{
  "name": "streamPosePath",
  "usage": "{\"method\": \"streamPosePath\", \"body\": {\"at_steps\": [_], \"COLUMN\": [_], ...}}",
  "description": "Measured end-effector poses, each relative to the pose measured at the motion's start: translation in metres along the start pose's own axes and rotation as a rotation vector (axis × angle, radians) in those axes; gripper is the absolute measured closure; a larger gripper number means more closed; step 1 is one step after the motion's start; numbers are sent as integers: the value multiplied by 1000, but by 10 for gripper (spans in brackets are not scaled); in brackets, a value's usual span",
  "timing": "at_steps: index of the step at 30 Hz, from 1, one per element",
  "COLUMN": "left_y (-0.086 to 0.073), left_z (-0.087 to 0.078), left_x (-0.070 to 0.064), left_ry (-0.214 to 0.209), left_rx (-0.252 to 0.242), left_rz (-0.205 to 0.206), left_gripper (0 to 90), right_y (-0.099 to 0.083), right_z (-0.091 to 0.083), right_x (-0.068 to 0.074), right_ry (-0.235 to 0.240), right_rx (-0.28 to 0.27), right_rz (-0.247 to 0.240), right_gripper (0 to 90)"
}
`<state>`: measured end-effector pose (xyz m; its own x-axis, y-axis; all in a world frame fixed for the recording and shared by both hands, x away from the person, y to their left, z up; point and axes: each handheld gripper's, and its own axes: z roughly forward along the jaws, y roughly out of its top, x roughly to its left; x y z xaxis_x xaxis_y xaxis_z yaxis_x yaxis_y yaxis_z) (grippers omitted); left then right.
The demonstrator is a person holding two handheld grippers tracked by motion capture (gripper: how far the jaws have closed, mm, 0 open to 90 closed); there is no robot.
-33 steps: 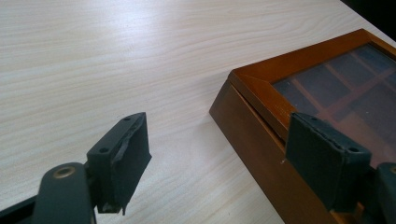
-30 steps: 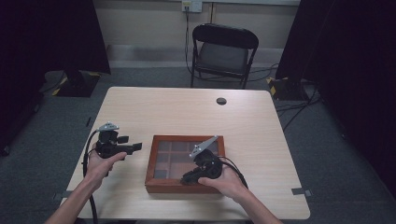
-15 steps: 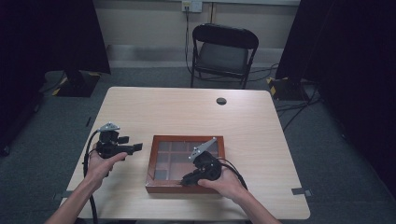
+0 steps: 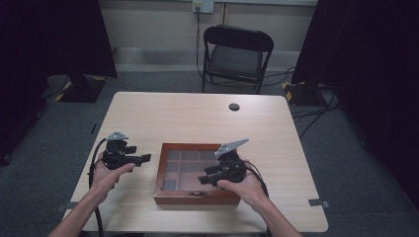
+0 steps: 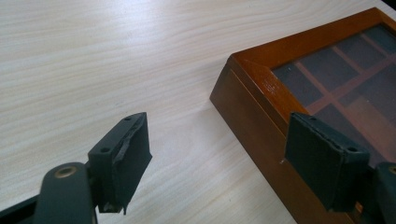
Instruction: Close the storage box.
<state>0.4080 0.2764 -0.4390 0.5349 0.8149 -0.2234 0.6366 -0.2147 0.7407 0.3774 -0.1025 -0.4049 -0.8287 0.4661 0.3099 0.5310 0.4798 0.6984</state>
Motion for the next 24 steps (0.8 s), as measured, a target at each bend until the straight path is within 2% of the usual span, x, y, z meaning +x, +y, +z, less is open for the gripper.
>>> {"method": "streamPosePath", "body": {"at_steps": [2,3,5,7,8,11,12,13,15,18,19,22,24], "left_y": [-2,-2,-4,-5,-5,-7,-7,-8,-10,-13,-13,-18,-23], "left_z": [-2,-2,-5,-6,-6,-8,-8,-8,-9,-10,-11,-11,-10], "left_x": [-1,-1,-4,-4,-4,3,3,7,12,17,19,23,28], "left_ry": [-23,-23,-20,-14,-14,3,3,6,9,14,21,35,40], "left_rx": [10,10,22,27,25,32,32,45,54,53,60,91,103], "left_rz": [1,1,29,33,28,19,19,24,30,9,14,37,25], "left_gripper": [215,211,211,207,207,200,200,200,194,193,193,192,189], "right_y": [-2,-4,-9,-14,-14,-24,-24,-29,-36,-48,-48,-61,-68], "right_z": [-14,-18,-27,-36,-36,-53,-53,-61,-68,-78,-78,-87,-91], "right_x": [-8,-12,-18,-24,-24,-35,-35,-41,-48,-61,-61,-75,-84], "right_ry": [-43,-58,-90,-131,-131,-192,-192,-236,-271,-344,-344,-401,-437], "right_rx": [-35,-42,-53,-74,-74,-96,-96,-97,-98,-102,-102,-121,-119], "right_rz": [30,41,62,88,88,131,131,158,191,241,241,278,304], "right_gripper": [460,442,416,379,379,343,343,325,309,238,238,203,162]}}
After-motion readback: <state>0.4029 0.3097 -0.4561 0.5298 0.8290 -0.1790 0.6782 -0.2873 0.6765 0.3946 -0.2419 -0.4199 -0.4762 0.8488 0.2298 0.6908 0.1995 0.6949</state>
